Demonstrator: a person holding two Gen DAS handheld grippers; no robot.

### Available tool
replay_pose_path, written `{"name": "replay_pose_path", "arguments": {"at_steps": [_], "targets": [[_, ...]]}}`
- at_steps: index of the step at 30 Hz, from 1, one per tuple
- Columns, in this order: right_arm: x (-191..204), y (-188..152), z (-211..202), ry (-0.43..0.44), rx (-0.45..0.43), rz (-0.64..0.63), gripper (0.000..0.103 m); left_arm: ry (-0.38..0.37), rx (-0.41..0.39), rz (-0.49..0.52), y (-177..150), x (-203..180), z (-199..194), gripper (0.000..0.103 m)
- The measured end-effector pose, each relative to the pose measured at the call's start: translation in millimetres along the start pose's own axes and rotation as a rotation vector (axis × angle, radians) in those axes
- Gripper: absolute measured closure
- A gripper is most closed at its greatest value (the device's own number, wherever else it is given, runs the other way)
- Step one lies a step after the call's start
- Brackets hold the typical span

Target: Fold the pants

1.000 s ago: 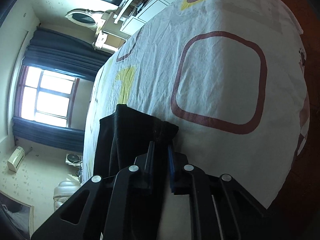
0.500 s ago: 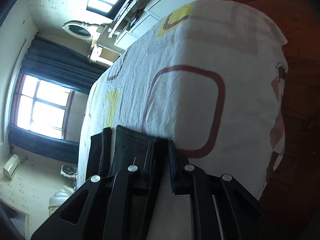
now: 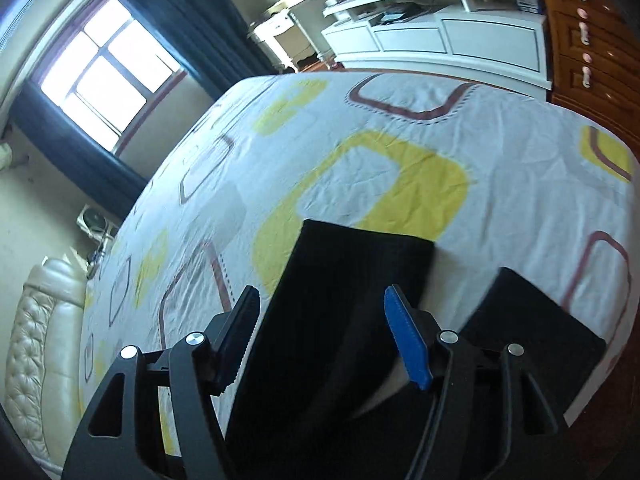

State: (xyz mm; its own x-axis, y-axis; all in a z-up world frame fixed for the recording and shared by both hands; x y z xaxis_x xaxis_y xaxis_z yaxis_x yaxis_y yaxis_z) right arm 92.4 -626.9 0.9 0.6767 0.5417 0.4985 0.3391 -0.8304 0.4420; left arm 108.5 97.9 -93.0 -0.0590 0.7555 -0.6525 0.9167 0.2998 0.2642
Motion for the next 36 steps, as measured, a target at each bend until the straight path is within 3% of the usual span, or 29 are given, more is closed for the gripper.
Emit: {"name": "replay_pose_path", "arguments": {"at_steps": [5, 9, 11, 13, 14, 15, 18, 24, 27, 30, 32, 33, 34, 36], "targets": [[48.3, -7.3, 76.4, -0.194, 0.101, -0.095, 0.039, -0.02, 0.002, -0.02, 1.5, 2.6, -0.8, 0.003], [40.2, -19.4, 111.6, -0.355, 0.173, -0.126, 0.039, -0.033, 0.001, -0.034, 2.7, 4.5, -1.2, 0.003], [28.3, -21.8, 115.2, -0.383, 0.182, -0.115, 0.04, -0.036, 0.0, -0.037, 2.3, 4.7, -1.9, 0.003], [17.3, -21.2, 109.8, -0.344, 0.173, -0.076, 0.068, -0.038, 0.001, -0.038, 2.6, 6.5, -2.5, 0.003], [13.7, -21.0, 104.7, -0.292, 0.175, -0.053, 0.075, -0.039, 0.0, -0.038, 2.5, 6.7, -3.1, 0.003], [10.6, -20.7, 96.6, -0.239, 0.17, -0.025, 0.09, -0.039, 0.0, -0.039, 2.6, 6.7, -3.4, 0.003], [-1.3, -17.7, 56.5, -0.104, 0.098, 0.014, 0.092, -0.035, -0.002, -0.043, 2.6, 6.1, -4.2, 0.003], [-42.6, -23.7, -4.2, 0.049, 0.029, 0.119, 0.092, 0.036, -0.033, 0.051, -5.1, -22.6, -16.1, 0.003], [-54.3, -21.3, -20.5, 0.089, -0.008, 0.147, 0.092, -0.092, 0.003, 0.071, -30.8, -72.0, -16.1, 0.003], [-59.3, -25.4, -21.6, 0.115, 0.016, 0.159, 0.092, -0.236, 0.068, 0.098, -65.3, -131.4, 2.6, 0.003], [-55.8, -31.9, -16.3, 0.142, 0.067, 0.165, 0.091, -0.308, 0.126, 0.098, -85.8, -164.0, 25.3, 0.003], [-53.1, -34.5, -13.8, 0.145, 0.083, 0.167, 0.083, -0.33, 0.154, 0.099, -94.8, -177.7, 38.6, 0.003], [-49.8, -36.1, -11.4, 0.14, 0.092, 0.165, 0.061, -0.341, 0.176, 0.091, -102.7, -189.2, 52.3, 0.003], [-42.0, -32.6, -6.9, 0.109, 0.082, 0.163, 0.035, -0.382, 0.216, 0.056, -116.1, -208.3, 76.3, 0.003]]}}
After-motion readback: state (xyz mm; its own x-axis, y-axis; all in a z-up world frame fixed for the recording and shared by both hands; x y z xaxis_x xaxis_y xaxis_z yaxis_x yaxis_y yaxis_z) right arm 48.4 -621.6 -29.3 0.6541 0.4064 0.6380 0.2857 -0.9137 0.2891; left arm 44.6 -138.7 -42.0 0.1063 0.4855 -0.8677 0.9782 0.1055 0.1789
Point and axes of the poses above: each gripper's, at about its wrist camera, not at the fingertips, and z roughly the way its jaws point, x to its left, y to its top, the point moved 8 cm from there along z, roughly the way its jaws point, and after that the axes turned 4 degrees about z, right-handed, at the moved point
